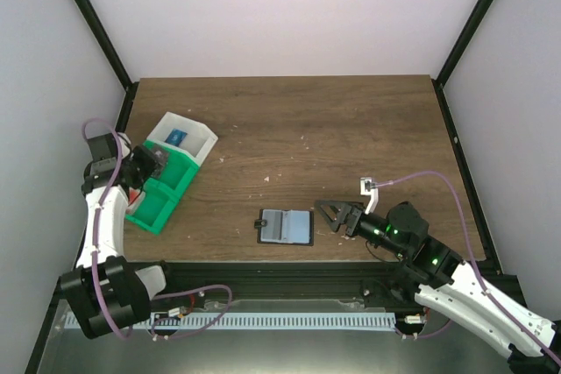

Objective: Take the credit cards out of the card holder

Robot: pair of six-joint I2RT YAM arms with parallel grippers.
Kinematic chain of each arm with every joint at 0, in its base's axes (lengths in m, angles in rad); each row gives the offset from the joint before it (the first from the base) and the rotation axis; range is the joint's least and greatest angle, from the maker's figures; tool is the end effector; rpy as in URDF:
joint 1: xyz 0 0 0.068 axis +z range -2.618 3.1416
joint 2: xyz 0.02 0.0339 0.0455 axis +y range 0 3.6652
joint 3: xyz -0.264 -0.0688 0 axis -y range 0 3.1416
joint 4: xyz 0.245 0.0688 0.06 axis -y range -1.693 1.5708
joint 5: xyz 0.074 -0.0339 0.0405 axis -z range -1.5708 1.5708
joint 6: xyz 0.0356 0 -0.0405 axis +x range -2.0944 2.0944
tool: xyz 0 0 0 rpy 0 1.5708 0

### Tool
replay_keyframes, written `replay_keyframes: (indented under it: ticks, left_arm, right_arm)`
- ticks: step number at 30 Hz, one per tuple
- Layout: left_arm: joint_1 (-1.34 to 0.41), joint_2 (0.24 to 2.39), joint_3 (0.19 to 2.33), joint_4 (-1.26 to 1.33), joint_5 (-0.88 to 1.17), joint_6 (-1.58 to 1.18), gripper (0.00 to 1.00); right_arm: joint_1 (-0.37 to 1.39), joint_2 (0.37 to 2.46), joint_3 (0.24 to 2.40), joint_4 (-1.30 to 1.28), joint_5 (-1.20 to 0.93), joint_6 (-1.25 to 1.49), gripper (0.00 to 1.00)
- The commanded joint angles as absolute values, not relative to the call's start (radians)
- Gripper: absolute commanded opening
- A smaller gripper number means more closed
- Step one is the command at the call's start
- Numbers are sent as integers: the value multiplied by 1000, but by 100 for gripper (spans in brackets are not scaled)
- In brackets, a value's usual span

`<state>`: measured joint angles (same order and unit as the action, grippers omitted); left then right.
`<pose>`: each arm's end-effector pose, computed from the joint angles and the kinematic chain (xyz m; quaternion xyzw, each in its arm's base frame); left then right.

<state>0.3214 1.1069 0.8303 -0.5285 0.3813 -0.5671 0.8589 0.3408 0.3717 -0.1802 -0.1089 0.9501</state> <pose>0.2206 0.0595 0.2632 -0.3275 0.8528 -0.2194 0.3425 0.0770 0.0952 0.2530 -0.0010 0.7576 0.5376 0.3702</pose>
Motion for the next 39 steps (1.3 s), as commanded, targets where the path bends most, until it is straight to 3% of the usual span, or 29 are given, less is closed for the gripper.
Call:
replay_keyframes:
  ticks: [1, 12, 39]
  left_arm:
    - [343, 1129, 815, -505, 348, -551, 0]
    - [396, 1200, 765, -463, 345, -533, 0]
    - [400, 1460, 884, -389, 321, -504, 0]
  right_arm:
    - [857, 331, 427, -202, -87, 925, 100]
    - [858, 338, 429, -207, -66, 917, 100]
    - [857, 380, 471, -218, -41, 890, 100]
